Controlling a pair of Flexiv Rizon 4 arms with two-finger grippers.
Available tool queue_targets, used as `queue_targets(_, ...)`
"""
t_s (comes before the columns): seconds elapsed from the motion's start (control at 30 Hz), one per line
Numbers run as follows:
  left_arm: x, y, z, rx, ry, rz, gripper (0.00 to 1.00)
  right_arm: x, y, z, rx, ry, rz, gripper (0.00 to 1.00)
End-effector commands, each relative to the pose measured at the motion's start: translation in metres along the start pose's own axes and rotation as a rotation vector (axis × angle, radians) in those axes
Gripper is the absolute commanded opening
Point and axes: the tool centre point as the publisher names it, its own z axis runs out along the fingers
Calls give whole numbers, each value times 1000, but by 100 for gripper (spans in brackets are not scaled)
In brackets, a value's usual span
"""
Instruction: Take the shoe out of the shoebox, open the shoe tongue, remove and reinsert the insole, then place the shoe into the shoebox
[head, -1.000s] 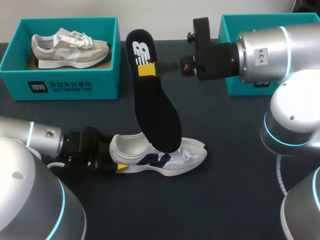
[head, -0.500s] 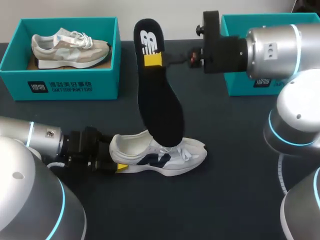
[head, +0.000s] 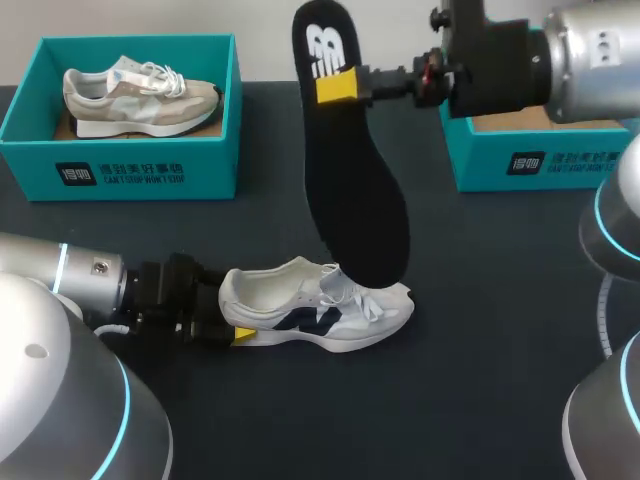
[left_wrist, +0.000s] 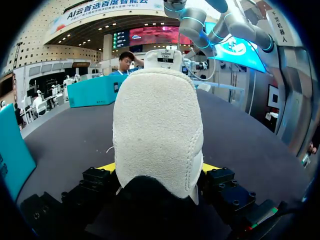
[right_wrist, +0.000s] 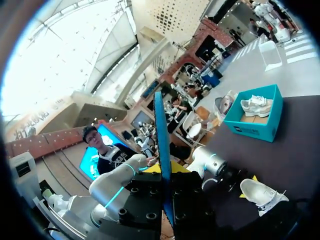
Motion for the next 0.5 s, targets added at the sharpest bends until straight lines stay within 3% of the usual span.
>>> queue_targets(0.03, -1, 3, 2, -2, 0, 0, 0, 15, -21, -19, -50, -4, 5, 0)
queue_targets(0.5, -1, 3, 2, -2, 0, 0, 0, 33, -36, -21, -52, 17, 32, 0)
